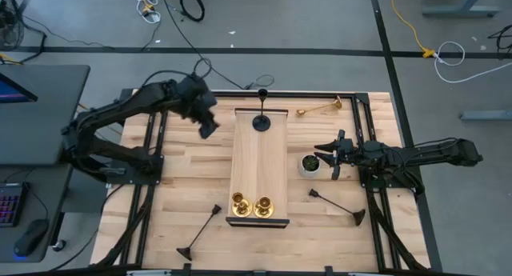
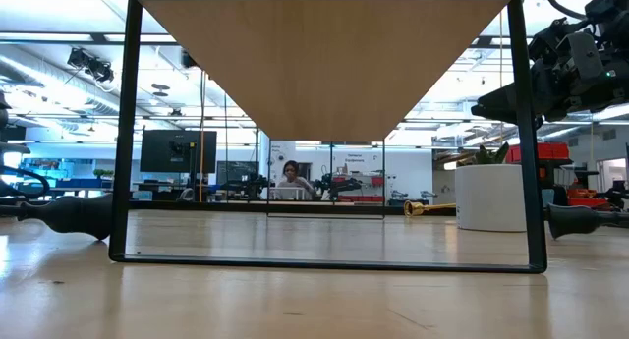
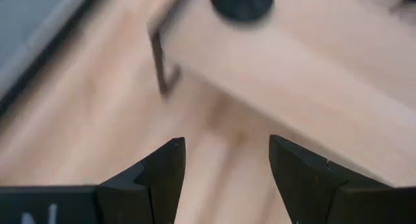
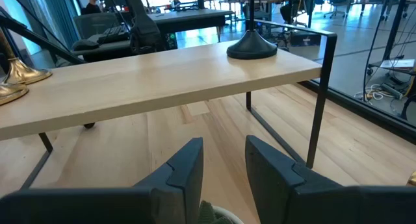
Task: Pick & Place candle stick holders
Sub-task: Put the left black candle holder on the shelf aligned with the other black candle holder
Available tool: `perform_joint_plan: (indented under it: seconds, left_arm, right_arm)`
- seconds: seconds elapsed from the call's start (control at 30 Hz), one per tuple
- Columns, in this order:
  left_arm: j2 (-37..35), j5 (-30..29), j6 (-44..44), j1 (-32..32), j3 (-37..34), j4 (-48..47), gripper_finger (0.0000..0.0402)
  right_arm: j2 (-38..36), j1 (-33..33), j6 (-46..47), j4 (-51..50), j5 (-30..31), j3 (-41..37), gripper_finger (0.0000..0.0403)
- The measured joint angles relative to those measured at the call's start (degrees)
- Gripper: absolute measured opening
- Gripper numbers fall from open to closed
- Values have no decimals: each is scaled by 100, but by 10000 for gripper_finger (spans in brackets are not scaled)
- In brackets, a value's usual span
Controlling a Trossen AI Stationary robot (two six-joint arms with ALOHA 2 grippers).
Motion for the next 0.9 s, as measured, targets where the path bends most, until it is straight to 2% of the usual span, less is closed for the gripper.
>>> perform_joint_plan:
  seconds: [0.23,0.43,0.73,0.9]
  left_arm:
    - [-132,-13,-1645,-878,1,-1689,220]
    - [-106,-346,-2887,-2009,-9,-2412,220]
    - [-122,-720,-4772,-3940,-9,-2561,220]
    - [-119,-1243,-6062,-5116,-9,-2528,220]
  right_arm:
    - [-1,-2,0,0,0,0,114]
    - [-1,0,0,0,0,0,114]
    - [1,-2,0,0,0,0,114]
    - [-1,-2,0,0,0,0,114]
